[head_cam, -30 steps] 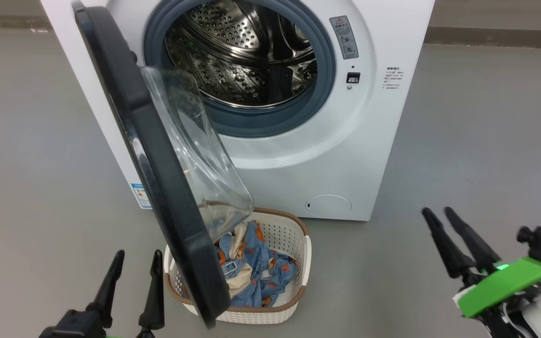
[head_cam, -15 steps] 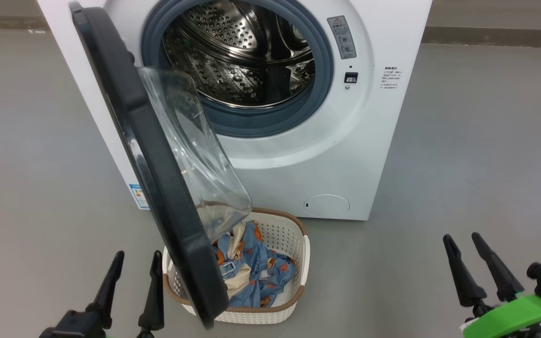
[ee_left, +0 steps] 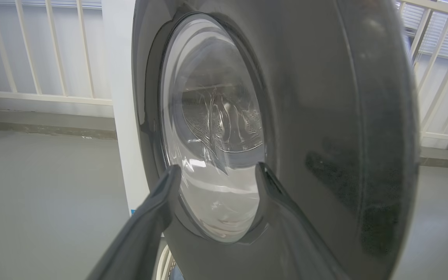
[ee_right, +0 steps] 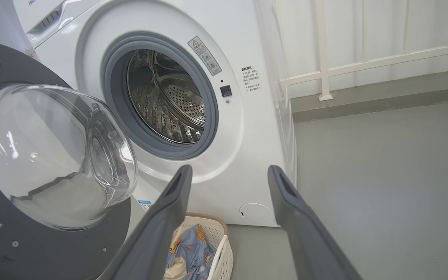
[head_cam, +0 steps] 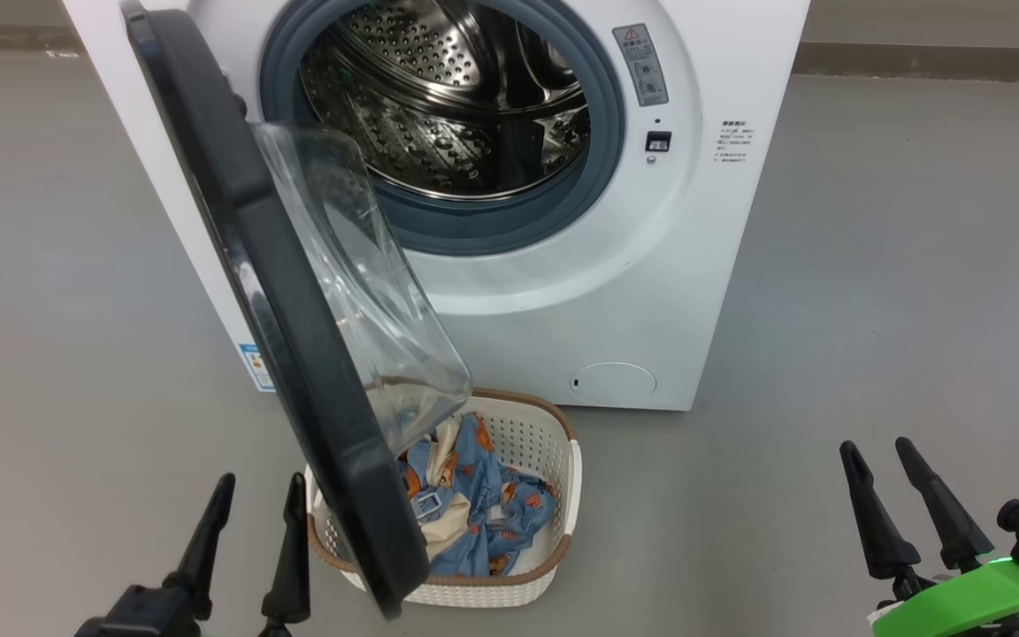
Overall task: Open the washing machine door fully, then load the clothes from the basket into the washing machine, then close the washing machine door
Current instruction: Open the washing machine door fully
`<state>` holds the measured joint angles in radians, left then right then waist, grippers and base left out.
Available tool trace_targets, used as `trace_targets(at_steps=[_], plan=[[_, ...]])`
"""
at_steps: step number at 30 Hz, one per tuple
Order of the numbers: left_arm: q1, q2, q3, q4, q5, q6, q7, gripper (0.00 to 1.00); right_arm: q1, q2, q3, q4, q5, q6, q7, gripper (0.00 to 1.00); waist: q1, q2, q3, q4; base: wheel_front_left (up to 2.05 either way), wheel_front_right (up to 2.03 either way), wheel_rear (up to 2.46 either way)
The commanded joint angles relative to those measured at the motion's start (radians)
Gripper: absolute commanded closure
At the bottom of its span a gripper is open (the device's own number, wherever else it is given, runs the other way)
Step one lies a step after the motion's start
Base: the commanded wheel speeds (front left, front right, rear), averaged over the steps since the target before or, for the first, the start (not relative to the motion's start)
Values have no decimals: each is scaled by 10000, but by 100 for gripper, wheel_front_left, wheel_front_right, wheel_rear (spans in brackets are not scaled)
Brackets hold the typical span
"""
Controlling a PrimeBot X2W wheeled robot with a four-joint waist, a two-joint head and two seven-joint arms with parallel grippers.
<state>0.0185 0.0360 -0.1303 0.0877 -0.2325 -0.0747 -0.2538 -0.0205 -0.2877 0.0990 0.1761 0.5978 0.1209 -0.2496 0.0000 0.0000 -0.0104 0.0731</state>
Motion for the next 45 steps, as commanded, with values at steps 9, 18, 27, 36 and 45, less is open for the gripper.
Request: trace_targets(at_steps=[9, 18, 27, 36, 45], plan=[[-154, 143, 345, -246, -77, 37, -80, 0, -91, -167, 126, -216, -131, 98, -121, 0, 0, 0, 19, 10, 0, 0, 0], [-199, 143, 375, -235, -98, 34, -80, 0, -132, -154, 25, -179, -221, 98, -122, 0, 0, 0, 57, 8, 0, 0, 0], [-237, 143, 396, -216, -104, 52, -80, 0, -122, -62, -24, -176, -254, 98, -122, 0, 0, 0, 72, 9, 0, 0, 0], [-270, 143, 407, -212, -123, 53, -80, 0, -174, -62, -35, -170, -181, 98, -122, 0, 0, 0, 91, 14, 0, 0, 0], [-300, 143, 474, -278, -114, 35, -80, 44, -224, -61, -10, -167, -74, 98, -122, 0, 0, 0, 102, 35, 0, 0, 0]])
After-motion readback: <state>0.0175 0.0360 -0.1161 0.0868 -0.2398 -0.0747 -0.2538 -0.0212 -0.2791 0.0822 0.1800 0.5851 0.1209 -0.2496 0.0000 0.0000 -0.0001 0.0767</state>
